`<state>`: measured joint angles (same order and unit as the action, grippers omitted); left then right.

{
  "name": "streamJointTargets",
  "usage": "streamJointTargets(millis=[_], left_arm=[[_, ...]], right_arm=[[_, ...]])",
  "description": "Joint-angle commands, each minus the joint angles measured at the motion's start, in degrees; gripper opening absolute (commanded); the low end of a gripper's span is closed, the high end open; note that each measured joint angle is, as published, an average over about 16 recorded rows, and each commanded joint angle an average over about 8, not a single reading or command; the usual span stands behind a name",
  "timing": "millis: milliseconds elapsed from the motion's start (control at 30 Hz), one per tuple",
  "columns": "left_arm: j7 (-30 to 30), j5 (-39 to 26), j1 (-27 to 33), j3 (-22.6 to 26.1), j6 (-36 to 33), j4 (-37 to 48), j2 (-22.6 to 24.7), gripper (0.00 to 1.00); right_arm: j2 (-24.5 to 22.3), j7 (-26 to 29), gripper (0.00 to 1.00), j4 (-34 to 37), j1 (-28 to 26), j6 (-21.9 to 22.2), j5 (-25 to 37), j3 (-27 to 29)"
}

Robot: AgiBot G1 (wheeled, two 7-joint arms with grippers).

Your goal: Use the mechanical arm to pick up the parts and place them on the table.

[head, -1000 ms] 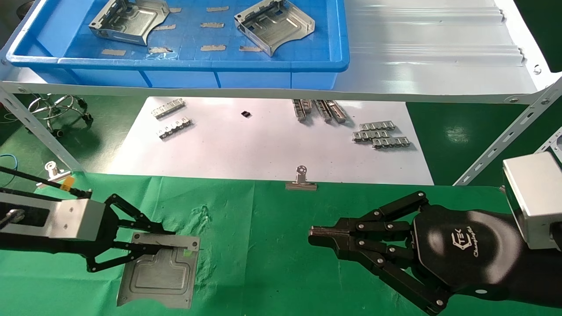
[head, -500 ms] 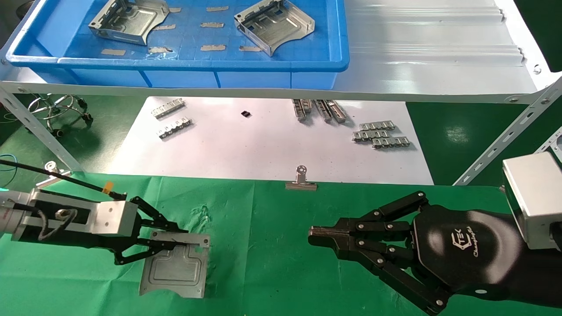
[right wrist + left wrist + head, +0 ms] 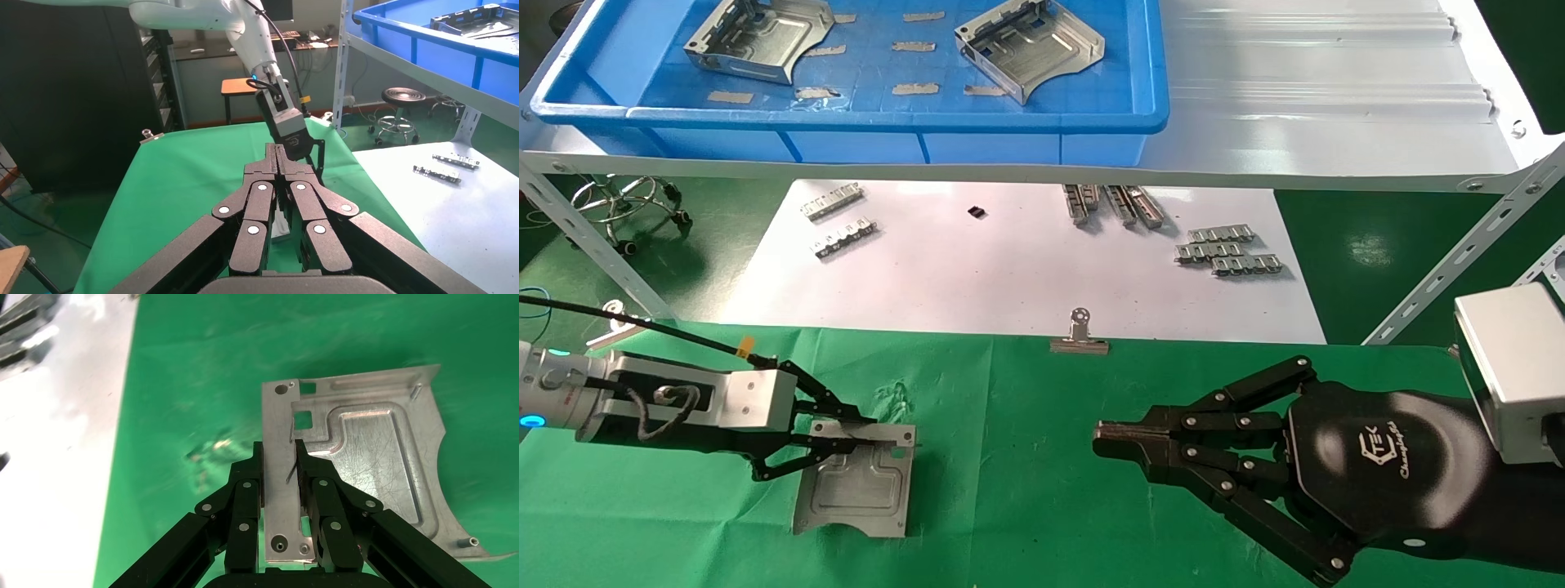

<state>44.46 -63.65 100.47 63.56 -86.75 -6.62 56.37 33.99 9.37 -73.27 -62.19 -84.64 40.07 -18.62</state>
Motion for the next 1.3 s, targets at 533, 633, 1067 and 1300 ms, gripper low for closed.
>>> streamJointTargets(millis=[533, 633, 1067, 1300], left_arm=[[2.68, -0.27, 0.72, 0.12, 0.44, 4.66, 1.32, 1.0], [1.97, -0.07, 1.2, -0.01, -0.76, 5.14, 1.13, 1.0], [-8.65, 3.24, -0.34, -2.17, -5.05, -0.4, -2.47, 1.0], [-13.76, 5.16, -4.32, -7.13, -4.45, -7.33, -4.35, 1.0]], right_arm=[[-0.01, -0.01, 0.0, 0.0, -0.01, 0.01, -0.02, -0.03], [-0.01, -0.02, 0.0, 0.0, -0.01, 0.01, -0.02, -0.03], [-0.02, -0.03, 0.11, 0.0, -0.01, 0.02, -0.04, -0.05], [-0.03, -0.03, 0.98, 0.0, -0.02, 0.03, -0.04, -0.07]])
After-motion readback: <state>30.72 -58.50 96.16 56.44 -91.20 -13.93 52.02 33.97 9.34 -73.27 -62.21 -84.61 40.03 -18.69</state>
